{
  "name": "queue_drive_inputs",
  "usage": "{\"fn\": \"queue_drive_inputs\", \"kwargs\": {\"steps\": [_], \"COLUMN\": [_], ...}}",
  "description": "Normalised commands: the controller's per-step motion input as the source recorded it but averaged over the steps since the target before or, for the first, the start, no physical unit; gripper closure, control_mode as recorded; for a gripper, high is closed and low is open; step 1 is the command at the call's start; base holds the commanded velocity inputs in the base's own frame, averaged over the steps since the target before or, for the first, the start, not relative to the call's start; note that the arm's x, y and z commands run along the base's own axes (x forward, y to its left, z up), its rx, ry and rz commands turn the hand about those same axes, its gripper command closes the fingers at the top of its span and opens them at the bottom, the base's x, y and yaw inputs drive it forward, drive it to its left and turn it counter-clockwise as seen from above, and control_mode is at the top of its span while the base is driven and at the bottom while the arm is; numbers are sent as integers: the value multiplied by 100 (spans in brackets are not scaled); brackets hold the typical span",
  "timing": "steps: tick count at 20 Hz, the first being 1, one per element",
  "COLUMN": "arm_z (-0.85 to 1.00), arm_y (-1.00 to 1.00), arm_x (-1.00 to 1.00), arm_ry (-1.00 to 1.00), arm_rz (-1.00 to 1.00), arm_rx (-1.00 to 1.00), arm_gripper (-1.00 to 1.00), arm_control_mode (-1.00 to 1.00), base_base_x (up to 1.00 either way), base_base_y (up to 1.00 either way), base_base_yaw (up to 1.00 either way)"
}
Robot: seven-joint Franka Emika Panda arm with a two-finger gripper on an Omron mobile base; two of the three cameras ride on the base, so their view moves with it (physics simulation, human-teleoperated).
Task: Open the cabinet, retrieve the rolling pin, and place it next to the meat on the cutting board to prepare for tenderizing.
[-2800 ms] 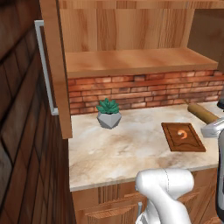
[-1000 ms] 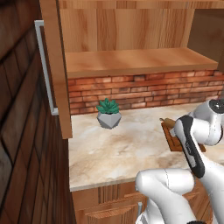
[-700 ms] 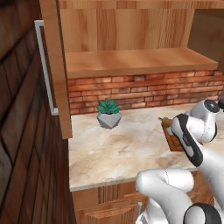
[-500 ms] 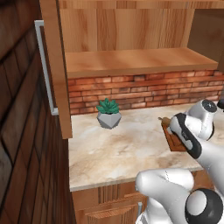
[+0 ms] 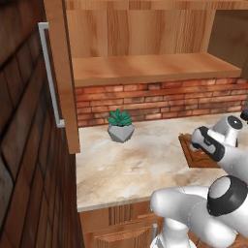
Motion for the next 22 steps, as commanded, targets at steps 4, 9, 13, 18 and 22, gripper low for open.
{"fn": "queue_drive_inputs", "kwargs": {"steps": [4,9,13,18,22], "arm_z": [-27,-29,-32,-30,-27], "arm_y": [-28,-5,0,0,-2], "arm_x": [11,2,4,7,11], "arm_ry": [0,1,0,0,0], "arm_rz": [1,3,2,3,3], "arm_rx": [2,1,0,0,1], "arm_gripper": [100,100,100,100,100], "arm_control_mode": [-100,-100,-100,-100,-100], "base_base_x": [0,0,0,0,0], "base_base_y": [0,0,0,0,0], "base_base_yaw": [0,0,0,0,0]}}
